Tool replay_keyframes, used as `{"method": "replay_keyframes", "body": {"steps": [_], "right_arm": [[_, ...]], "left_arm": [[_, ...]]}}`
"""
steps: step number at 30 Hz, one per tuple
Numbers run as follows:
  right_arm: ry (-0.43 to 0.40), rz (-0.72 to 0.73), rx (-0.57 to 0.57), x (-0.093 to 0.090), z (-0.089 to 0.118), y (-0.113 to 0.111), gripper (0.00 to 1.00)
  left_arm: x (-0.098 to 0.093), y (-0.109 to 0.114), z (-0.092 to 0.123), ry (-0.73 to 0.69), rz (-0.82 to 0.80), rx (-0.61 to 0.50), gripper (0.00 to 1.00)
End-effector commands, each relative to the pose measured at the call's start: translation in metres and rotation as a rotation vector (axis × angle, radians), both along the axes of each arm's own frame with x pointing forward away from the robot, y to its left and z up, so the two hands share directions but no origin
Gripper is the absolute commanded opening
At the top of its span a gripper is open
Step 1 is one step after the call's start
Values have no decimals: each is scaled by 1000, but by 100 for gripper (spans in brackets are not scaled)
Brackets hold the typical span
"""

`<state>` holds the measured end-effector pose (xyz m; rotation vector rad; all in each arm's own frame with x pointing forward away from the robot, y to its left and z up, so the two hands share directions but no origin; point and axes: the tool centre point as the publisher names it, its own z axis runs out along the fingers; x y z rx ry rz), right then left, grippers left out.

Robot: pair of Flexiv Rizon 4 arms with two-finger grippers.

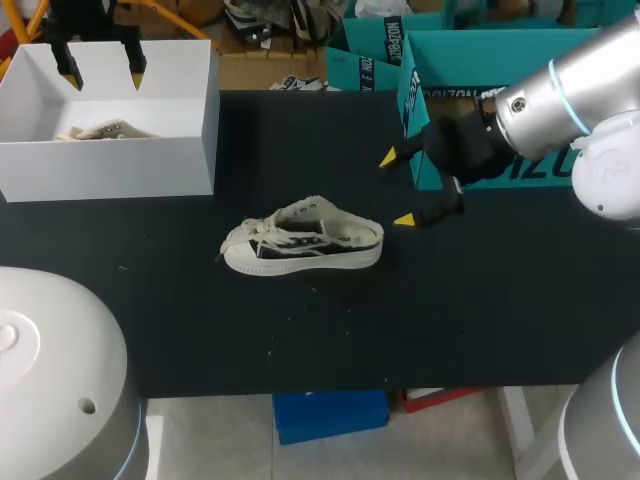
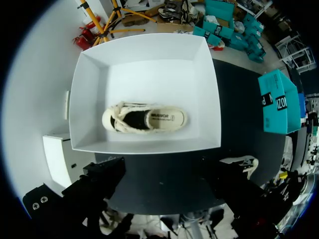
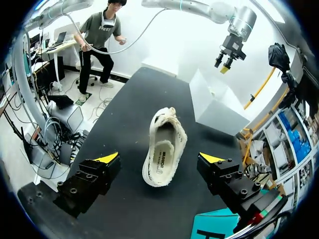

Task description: Take the shoe out of the shoebox, open the shoe tongue, remove and reinsert the insole, then place the shoe into the shoebox

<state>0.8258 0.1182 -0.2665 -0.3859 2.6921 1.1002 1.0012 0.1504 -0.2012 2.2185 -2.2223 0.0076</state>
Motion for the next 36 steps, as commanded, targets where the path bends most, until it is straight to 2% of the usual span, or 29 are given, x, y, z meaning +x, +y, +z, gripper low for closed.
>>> {"method": "replay_keyframes", "body": {"steps": [1, 16, 20, 36], "right_arm": [[-1, -2, -1, 0, -1, 1, 100], [-1, -2, -1, 0, -1, 1, 100], [34, -63, 57, -5, -8, -4, 100], [173, -109, 82, 16, -62, 9, 100]], "left_arm": [[0, 0, 1, 2, 0, 2, 100], [0, 0, 1, 2, 0, 2, 100], [0, 0, 1, 2, 0, 2, 100], [0, 0, 1, 2, 0, 2, 100]]}}
